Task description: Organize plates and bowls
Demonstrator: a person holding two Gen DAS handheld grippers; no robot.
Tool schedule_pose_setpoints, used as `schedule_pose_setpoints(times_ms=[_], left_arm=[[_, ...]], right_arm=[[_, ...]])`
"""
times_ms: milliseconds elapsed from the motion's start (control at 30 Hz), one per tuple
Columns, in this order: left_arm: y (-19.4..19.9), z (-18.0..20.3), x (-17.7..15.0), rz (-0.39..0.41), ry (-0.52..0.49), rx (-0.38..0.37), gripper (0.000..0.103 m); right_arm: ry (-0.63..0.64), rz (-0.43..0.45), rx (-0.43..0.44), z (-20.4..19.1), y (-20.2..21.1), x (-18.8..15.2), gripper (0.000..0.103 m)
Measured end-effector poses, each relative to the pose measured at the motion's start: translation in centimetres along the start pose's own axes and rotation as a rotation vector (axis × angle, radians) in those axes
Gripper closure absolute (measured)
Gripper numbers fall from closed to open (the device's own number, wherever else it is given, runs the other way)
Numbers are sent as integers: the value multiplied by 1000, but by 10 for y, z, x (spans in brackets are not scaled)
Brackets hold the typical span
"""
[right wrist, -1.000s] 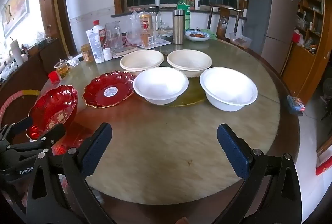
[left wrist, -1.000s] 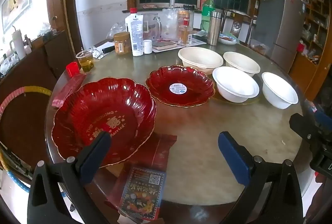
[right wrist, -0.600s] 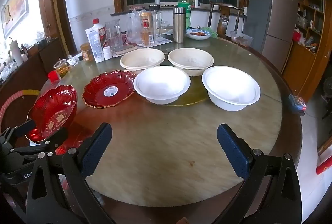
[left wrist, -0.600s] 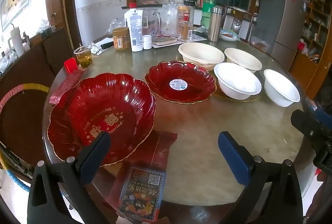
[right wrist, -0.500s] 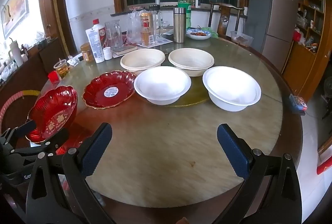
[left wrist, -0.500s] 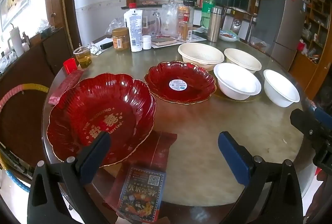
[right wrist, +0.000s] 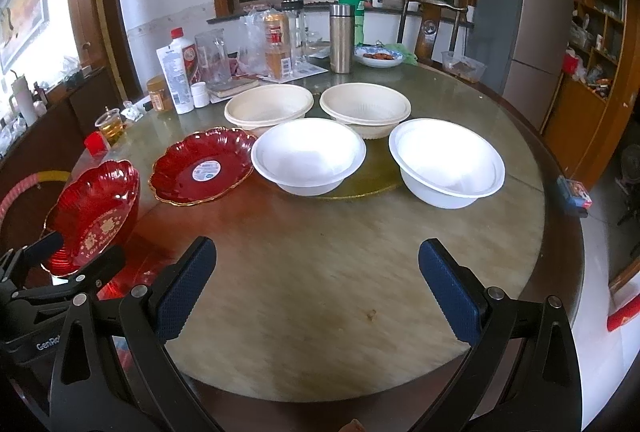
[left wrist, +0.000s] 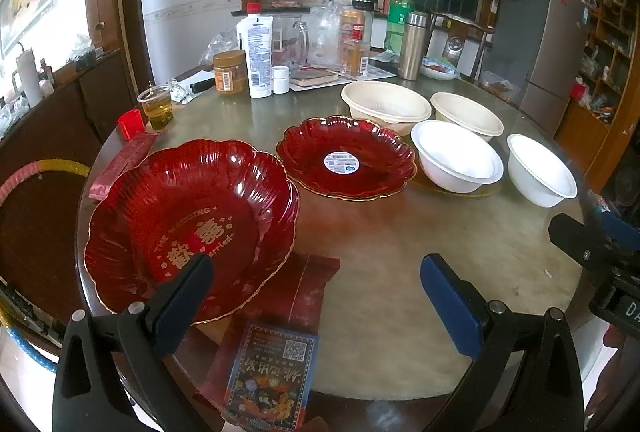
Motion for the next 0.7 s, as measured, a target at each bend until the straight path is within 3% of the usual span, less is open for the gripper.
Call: schedule_pose_setpoints(times_ms=[700], left_arm=[[-1, 4, 3, 14, -9, -33, 0]], right_arm=[[5, -13, -39, 1, -11, 2, 1]])
Point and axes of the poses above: each gripper's, at about its wrist camera, not at the fingertips, and y roughly against the way its jaws point, z to its right, x to its top, the point moved 1 cm from there along -y, roughly the way its jaws point, and after that the axes turned 11 degrees about -y, right-handed, at the moved point
